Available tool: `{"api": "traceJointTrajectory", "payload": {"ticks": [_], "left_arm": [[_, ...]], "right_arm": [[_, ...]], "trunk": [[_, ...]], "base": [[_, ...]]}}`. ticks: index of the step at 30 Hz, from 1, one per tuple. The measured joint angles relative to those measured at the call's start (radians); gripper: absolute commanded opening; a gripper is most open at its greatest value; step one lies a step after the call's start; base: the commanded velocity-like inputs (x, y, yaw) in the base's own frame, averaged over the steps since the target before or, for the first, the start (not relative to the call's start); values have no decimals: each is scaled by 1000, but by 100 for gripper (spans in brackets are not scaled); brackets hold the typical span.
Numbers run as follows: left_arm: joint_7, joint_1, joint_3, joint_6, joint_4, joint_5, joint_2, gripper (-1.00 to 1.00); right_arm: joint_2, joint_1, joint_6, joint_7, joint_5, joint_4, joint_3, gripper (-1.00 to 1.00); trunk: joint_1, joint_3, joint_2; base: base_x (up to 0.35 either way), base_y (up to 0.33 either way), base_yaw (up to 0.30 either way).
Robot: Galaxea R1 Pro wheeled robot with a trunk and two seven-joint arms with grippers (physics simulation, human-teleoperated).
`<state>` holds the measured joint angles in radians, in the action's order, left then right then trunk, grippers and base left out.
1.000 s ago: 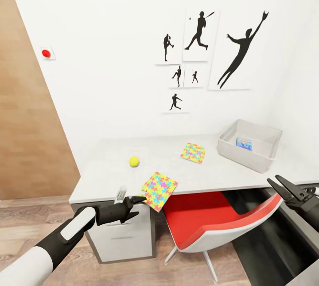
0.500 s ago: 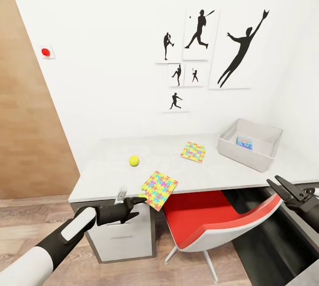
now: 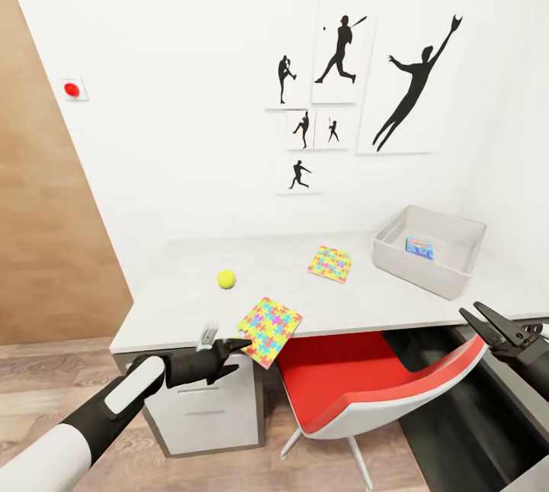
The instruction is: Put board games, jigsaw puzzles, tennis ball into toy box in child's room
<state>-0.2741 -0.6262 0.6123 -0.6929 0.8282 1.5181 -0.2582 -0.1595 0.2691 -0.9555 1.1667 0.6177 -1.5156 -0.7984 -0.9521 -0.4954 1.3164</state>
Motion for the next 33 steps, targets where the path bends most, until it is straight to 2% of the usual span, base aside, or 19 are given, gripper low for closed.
{"api": "traceJointTrajectory", "payload": {"ticks": [14,23,33], "left_arm": [[1,0,4,1,0,0,1,100],[1,0,2,1,0,0,1,100],[0,0,1,11,1,0,0,100]], "right_arm": [[1,0,0,0,1,0,0,100],[2,0,0,0,1,0,0,100],[4,0,0,0,-1,0,1,100]], "trunk": [[0,0,0],[0,0,0],[0,0,0]], "base": [[72,37,0],[1,-136,0],[54,19,0]]}}
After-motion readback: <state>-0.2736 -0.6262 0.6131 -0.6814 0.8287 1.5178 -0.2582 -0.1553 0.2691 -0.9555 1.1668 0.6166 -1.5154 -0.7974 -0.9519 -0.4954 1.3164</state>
